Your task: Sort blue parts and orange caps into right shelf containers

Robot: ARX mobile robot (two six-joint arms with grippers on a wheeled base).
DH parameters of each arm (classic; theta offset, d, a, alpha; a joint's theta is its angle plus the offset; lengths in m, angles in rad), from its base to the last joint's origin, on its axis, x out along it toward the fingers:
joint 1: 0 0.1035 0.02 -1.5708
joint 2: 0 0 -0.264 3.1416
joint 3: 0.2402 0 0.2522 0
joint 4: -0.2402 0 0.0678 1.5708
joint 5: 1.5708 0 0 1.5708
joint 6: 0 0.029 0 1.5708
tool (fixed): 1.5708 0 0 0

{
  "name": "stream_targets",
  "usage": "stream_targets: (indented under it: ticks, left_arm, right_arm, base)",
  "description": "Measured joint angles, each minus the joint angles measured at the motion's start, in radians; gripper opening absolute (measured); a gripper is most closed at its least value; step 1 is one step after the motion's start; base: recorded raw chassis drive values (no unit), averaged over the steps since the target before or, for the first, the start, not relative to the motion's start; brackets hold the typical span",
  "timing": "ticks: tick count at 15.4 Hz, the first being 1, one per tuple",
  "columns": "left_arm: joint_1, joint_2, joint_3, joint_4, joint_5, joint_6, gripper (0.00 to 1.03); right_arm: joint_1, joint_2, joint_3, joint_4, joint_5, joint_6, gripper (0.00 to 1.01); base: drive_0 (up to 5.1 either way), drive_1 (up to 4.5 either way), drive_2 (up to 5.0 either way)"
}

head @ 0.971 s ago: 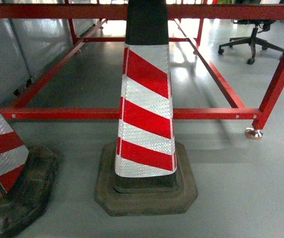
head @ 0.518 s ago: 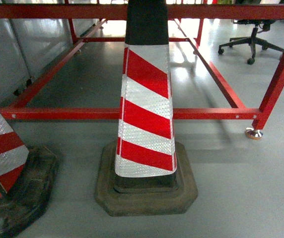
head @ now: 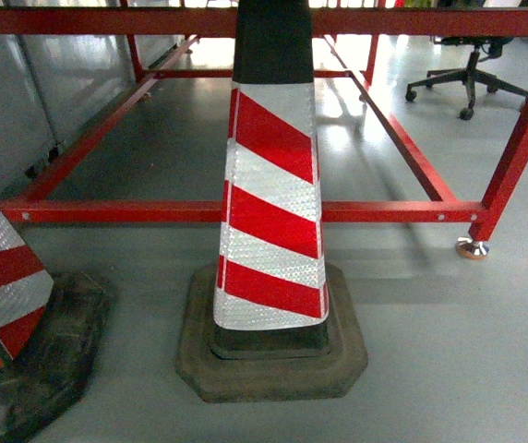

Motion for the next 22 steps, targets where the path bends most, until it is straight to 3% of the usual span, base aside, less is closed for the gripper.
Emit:
stream_targets:
  ticks: [22]
  left_arm:
    - [0.000, 0.000, 0.000, 0.000, -0.001, 0.011, 0.98]
  right_arm:
    - [0.000, 0.000, 0.000, -0.001, 0.002, 0.008, 0.98]
  base:
    - [0.0, 0.00, 0.0]
